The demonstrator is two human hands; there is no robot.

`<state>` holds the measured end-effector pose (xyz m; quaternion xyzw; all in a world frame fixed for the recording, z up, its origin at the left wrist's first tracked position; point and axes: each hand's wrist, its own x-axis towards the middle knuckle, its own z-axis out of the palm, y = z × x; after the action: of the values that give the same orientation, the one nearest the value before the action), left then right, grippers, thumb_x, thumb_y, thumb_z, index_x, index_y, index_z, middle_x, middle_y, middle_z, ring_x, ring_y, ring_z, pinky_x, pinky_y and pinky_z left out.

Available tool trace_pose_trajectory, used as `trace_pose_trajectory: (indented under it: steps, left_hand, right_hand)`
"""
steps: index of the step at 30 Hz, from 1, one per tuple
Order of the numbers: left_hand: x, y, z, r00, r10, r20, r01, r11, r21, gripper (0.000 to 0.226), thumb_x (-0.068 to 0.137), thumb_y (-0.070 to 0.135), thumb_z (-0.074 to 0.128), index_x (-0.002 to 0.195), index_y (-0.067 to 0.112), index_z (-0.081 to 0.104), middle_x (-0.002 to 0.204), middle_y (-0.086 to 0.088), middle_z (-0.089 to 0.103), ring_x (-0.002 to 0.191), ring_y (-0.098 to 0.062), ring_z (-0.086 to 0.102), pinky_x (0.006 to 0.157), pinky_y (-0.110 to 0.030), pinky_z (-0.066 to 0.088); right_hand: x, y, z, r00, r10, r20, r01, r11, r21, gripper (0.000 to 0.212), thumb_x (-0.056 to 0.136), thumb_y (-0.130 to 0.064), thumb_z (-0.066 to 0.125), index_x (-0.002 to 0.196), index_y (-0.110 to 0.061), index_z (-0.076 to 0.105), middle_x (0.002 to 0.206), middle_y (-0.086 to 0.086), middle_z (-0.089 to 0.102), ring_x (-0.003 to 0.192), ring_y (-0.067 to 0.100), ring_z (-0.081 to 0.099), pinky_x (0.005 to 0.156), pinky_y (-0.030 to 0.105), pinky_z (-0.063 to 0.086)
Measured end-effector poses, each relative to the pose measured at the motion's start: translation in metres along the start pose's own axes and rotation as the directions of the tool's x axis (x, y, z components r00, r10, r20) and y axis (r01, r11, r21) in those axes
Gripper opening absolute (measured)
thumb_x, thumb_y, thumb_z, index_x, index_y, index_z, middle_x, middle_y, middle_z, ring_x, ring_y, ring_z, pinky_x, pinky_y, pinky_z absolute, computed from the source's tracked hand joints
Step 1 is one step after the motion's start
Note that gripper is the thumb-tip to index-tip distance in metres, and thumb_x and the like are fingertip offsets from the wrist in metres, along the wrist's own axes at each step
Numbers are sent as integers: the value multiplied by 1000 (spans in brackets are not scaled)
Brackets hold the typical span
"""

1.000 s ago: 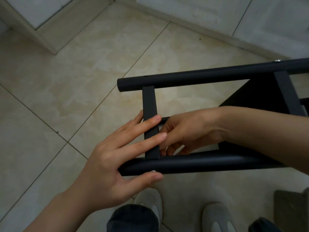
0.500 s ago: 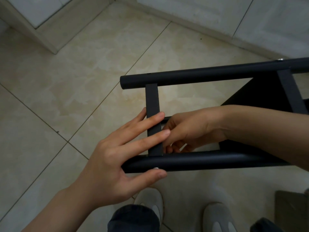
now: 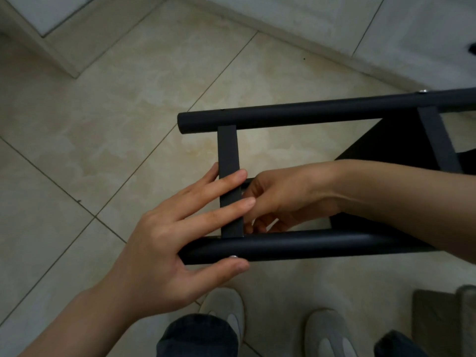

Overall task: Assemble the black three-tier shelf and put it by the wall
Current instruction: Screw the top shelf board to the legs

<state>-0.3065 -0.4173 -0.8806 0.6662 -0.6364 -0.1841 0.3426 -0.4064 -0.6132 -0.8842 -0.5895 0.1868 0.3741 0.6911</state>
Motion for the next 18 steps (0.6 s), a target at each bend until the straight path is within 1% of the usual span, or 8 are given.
trace_pose_trajectory:
  steps: [2, 4, 6, 9, 12, 16, 18]
  left_hand:
    - [1, 0, 0, 1000, 5, 0, -5, 1000, 5, 55, 86, 43, 69, 134, 17, 58, 154, -4, 46, 147, -25, 39, 116, -42, 40]
    - [1, 1, 0, 1000, 4, 2, -4, 1000, 5, 55, 86, 43, 69, 134, 17, 57, 154, -4, 46, 147, -25, 39, 116, -41, 39]
    - [1, 1, 0, 1000, 1, 1, -1, 1000, 6, 55, 86, 43, 69, 134, 17, 58, 154, -4, 46, 147, -26, 39, 116, -41, 40]
    - [1, 1, 0, 1000, 1, 0, -1, 1000, 1, 55, 87, 42, 69, 134, 16, 58, 153, -4, 46, 146, -26, 40, 115, -41, 40]
    - [1, 1, 0, 1000, 5, -1, -5, 1000, 8, 55, 87, 43, 69, 134, 18, 58, 154, -3, 46, 146, -26, 41, 115, -41, 40]
    - [0, 0, 0, 1000, 6, -2, -6, 1000, 9, 55, 86, 42, 69, 134, 17, 58, 153, -4, 46, 146, -26, 41, 114, -42, 42]
    - [1, 0, 1, 1000, 1, 0, -1, 1000, 4, 55, 86, 42, 70, 133, 16, 59, 153, -5, 46, 146, -26, 41, 114, -44, 42]
  right_hand:
    - [-2, 0, -2, 1000, 1, 6, -1, 1000, 27, 18, 93, -17, 64, 77, -16, 72, 77, 0, 66, 68, 9, 57, 72, 26, 48]
    - [-6, -2, -6, 1000, 4, 24, -5, 999, 40, 24, 92, -17, 65, 70, -22, 74, 73, -4, 66, 67, 7, 57, 70, 25, 48]
    - [-6, -2, -6, 999, 20, 29, -21, 1000, 19, 28, 91, -19, 65, 66, -24, 74, 71, -5, 65, 66, 6, 58, 69, 23, 49]
    - [-1, -1, -3, 999, 45, -6, -45, 999, -25, 24, 92, -21, 65, 69, -20, 73, 71, -3, 65, 66, 7, 58, 65, 22, 50]
    - [-2, -2, -2, 1000, 29, 7, -29, 1000, 10, 18, 92, -18, 65, 76, -17, 73, 75, -1, 65, 69, 9, 57, 70, 25, 48]
    - [-7, -4, -5, 1000, 13, 23, -13, 1000, 5, 28, 91, -17, 65, 65, -23, 75, 68, -5, 65, 65, 7, 56, 67, 22, 47]
    - [-5, -4, -3, 1000, 28, 5, -28, 999, -20, 26, 91, -18, 65, 67, -21, 74, 69, -4, 64, 65, 8, 56, 67, 22, 48]
